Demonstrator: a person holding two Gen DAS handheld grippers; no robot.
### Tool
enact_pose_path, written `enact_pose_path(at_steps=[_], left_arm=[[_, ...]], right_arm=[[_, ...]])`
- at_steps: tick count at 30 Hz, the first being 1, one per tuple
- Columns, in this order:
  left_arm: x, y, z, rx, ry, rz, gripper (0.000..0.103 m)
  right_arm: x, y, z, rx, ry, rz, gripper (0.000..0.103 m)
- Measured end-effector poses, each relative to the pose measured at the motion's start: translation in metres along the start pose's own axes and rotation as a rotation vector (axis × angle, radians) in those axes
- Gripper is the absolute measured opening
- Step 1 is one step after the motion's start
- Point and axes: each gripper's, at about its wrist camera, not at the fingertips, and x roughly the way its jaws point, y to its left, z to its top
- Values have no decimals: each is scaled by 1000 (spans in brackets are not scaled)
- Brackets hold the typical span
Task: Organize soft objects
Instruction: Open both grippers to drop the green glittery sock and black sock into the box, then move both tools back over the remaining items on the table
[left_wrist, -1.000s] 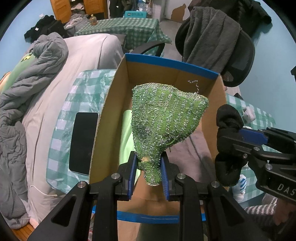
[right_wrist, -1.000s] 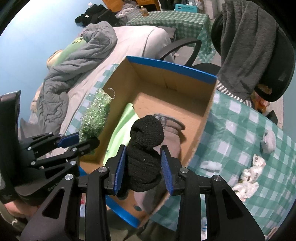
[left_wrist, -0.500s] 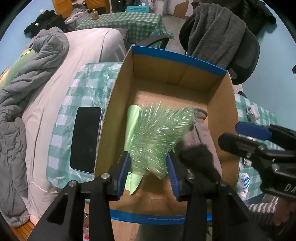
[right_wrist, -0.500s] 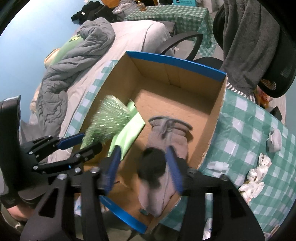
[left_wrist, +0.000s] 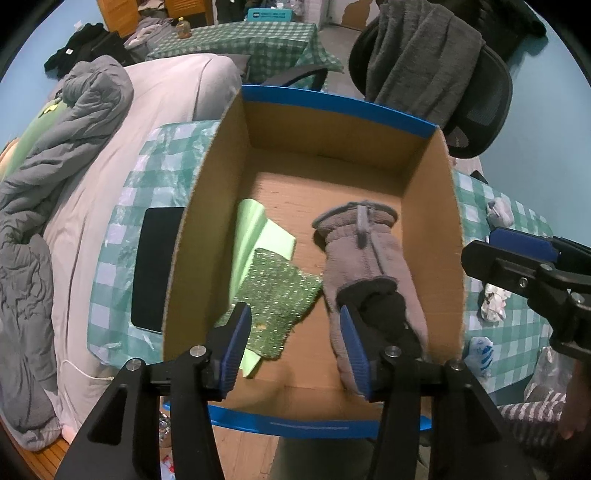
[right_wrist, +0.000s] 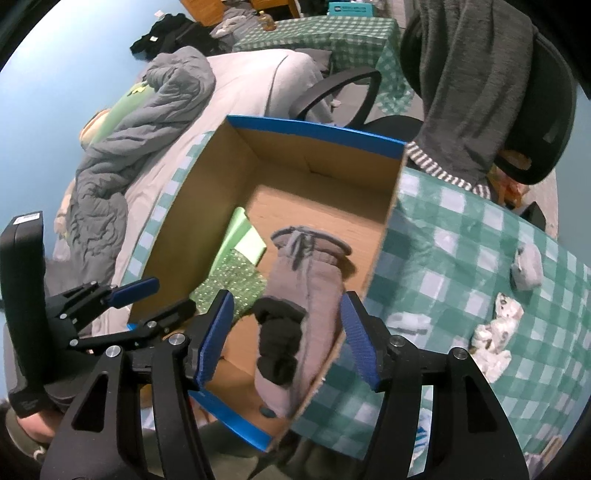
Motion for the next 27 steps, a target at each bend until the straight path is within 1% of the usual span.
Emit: enact_pose_path(at_steps=[10,12,14,21,25,27], left_arm=[[-3,-37,0,41,-1,-13,51],[-3,-44,0,46,3,-13,51],[-3,-52,-1,54,5,-11,51],[-1,-77,-2,82,14,-13,52],[0,-92,-2,99,16,-19,52],[0,-100,-3,109,17,-23,52]], right_arm=[[-14,-32,-15,48,-8,-15,62],[-16,-39,-19,54,-7,-19,63],[-19,-46,-23,61,-9,-20,66],[-28,-75,-37,99,-6,-38,67],[-35,-93,-44,124,-6,-53,71],[-38,-101,-48,137,-8,-61,71]])
